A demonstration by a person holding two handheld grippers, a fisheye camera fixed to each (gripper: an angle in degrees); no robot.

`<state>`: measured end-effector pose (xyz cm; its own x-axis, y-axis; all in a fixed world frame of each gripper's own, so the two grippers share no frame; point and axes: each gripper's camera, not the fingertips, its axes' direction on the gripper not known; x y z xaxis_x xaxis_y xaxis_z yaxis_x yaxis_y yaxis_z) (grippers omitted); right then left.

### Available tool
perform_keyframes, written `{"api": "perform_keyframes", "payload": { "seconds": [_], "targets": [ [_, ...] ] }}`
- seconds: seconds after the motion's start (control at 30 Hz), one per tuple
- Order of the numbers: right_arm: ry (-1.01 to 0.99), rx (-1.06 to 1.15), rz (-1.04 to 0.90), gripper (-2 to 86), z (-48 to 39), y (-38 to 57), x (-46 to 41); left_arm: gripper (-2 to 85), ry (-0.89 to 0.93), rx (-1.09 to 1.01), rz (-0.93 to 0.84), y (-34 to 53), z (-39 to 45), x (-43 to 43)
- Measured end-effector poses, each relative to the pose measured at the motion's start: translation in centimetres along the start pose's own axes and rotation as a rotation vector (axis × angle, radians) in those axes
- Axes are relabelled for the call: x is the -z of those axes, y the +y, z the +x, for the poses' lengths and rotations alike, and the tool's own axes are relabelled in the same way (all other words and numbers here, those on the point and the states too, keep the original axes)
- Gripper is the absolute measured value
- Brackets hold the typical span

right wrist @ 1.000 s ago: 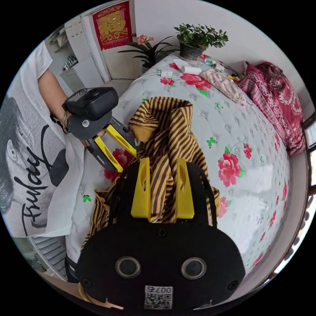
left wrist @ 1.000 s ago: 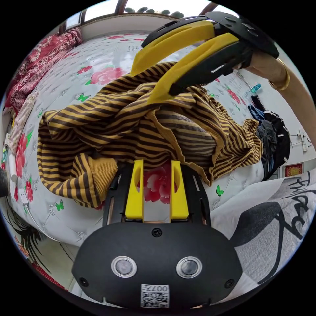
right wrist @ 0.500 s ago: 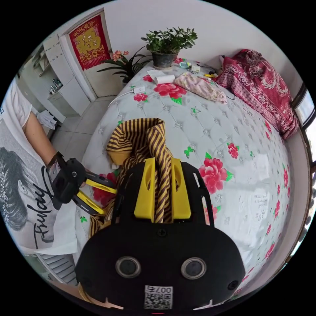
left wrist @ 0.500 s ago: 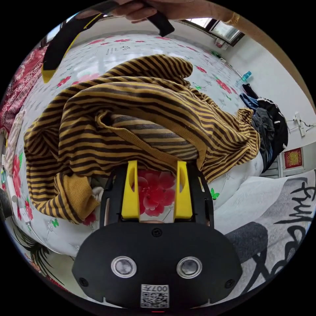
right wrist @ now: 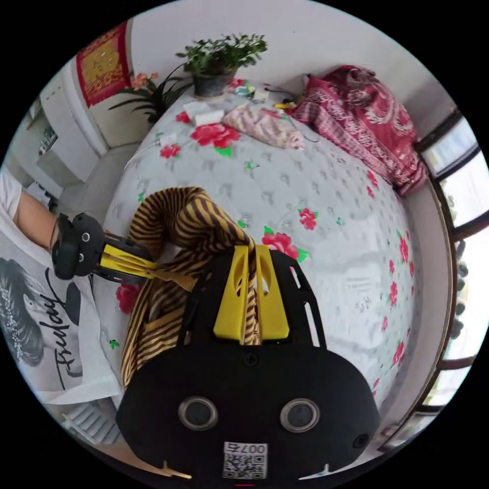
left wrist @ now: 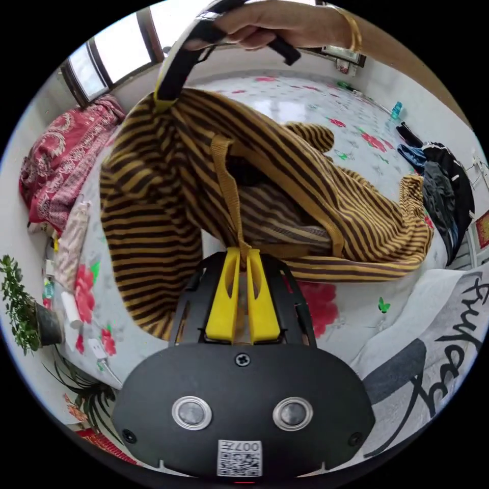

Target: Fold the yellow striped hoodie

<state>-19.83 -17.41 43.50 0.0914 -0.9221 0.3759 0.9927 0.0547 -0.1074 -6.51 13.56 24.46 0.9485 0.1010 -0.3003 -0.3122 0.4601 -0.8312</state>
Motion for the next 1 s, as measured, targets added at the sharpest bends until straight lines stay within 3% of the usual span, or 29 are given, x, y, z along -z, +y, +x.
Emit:
{"api": "perform_keyframes", "payload": {
  "seconds": [0.07, 0.17, 0.33, 0.57, 0.8, 0.9, 1.0],
  "targets": [
    [0.070, -0.193, 0.153, 0.3, 2.8, 3.8, 7.8, -0.8, -0.229, -0.091, 0.118, -3.2, -1.9, 4.5],
    [0.161, -0.377, 0.336, 0.2, 3.0, 9.5, 18.0, -0.8, -0.435, -0.182, 0.301, -7.3, -2.9, 12.6],
    [0.451, -0.357, 0.482, 0.2, -6.3, 15.1, 31.2, -0.8, -0.501, -0.312, 0.475, -9.7, -0.6, 26.1],
    [0.689, -0.239, 0.622, 0.1, -22.8, 19.6, 42.5, -0.8, -0.530, -0.409, 0.650, -3.7, 5.6, 41.3],
    [0.754, -0.196, 0.623, 0.2, -31.4, 22.5, 44.9, -0.7, -0.451, -0.513, 0.532, -0.9, 11.4, 49.0],
    [0.682, -0.256, 0.568, 0.3, -31.3, 24.5, 41.8, -0.3, -0.384, -0.563, 0.397, -3.3, 14.3, 46.4],
    [0.540, -0.383, 0.463, 0.4, -28.3, 27.0, 33.8, 1.0, -0.277, -0.560, 0.233, -7.8, 16.9, 37.5]
  ]
}}
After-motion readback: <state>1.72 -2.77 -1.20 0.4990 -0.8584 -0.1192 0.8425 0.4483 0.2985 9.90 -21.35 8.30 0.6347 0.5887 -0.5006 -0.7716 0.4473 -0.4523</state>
